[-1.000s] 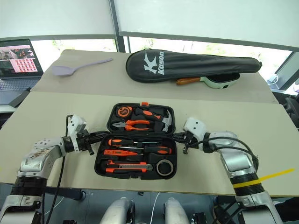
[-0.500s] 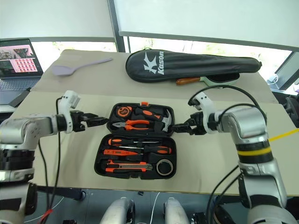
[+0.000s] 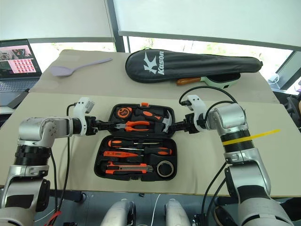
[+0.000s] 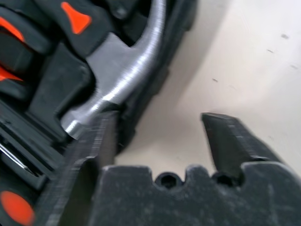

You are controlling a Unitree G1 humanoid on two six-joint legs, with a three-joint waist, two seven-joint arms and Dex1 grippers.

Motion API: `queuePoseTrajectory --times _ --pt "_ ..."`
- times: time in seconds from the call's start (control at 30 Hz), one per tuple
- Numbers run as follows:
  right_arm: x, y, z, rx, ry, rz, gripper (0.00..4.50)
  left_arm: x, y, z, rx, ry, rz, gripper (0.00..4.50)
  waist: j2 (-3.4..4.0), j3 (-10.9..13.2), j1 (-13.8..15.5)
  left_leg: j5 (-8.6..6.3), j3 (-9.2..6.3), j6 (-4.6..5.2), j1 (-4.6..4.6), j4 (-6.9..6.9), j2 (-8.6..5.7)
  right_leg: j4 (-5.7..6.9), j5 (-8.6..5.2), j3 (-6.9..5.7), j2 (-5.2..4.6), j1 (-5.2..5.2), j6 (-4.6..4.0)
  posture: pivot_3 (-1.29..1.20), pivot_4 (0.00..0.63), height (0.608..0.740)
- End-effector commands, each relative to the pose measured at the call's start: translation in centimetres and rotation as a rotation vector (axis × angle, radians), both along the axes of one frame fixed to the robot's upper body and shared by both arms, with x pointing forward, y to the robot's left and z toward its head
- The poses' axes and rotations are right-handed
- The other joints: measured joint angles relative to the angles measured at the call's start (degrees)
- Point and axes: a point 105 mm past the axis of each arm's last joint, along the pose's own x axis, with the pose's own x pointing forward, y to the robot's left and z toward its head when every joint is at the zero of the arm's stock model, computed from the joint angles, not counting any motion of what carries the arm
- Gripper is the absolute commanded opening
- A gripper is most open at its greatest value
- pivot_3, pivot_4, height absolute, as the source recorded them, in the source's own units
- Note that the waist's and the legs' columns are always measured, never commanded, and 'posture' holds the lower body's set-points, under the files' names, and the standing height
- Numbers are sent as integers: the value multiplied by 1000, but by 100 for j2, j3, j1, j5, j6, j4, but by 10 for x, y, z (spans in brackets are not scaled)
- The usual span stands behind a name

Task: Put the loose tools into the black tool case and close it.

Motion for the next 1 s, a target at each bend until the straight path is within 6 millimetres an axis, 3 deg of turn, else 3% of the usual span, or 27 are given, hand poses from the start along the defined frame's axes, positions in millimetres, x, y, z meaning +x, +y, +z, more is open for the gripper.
queuePoseTrajectory --times 0.03,0.2,0.27,0.4,0.53,0.6,0.63,0.83,0.9,1.0 --pt "2 -7 -1 -57 -2 -21 1668 5 9 7 17 -14 45 1676 0 0 -2 0 0 0 2 0 0 1 0 0 0 2 0 0 150 740" --pt "-2 -8 -9 -60 37 -34 36 6 8 5 12 -5 56 0 -8 -7 9 1 -2 -2 36 1 -1 1 0 -1 -1 35 0 0 150 740" --pt "0 -1 -6 -14 24 -37 36 7 5 4 -15 -17 57 0 -9 -7 10 2 -3 -2 41 2 -2 1 1 -1 -1 42 0 0 150 740" --pt "8 26 29 181 -188 50 36 13 -7 28 -218 -192 19 0 -11 -8 3 5 -4 -4 41 2 0 4 4 0 -1 38 -1 0 150 740" --pt "4 34 59 250 -416 154 36 8 -9 49 -283 -428 -74 0 -9 -2 -3 12 -4 -8 3 2 0 5 10 0 -1 1 -2 0 150 740" --pt "-28 41 75 318 -512 367 36 1 0 70 -279 -714 -95 0 -4 8 9 12 -5 -9 -12 -3 0 0 10 0 -2 -12 -2 0 150 740" --pt "-41 41 74 295 -542 449 36 -5 2 71 -234 -788 -126 0 -1 13 18 12 -4 -9 -22 -7 -1 -6 10 -1 -6 -18 -1 0 150 740" --pt "-57 21 52 11 -888 642 36 -33 5 46 -40 -941 -253 0 0 13 18 3 -1 2 -64 -10 2 -18 11 -10 -10 -43 1 0 150 740" --pt "-61 10 39 -150 -1077 718 36 -42 11 30 98 -995 -275 0 -1 14 21 1 4 5 -64 -10 1 -46 10 -9 -11 -41 3 0 150 740" --pt "-67 -2 20 -318 -1228 796 36 -58 15 5 273 -1050 -351 0 -1 14 31 -2 11 9 -61 -8 -1 -56 12 -9 -16 -36 9 0 150 740"
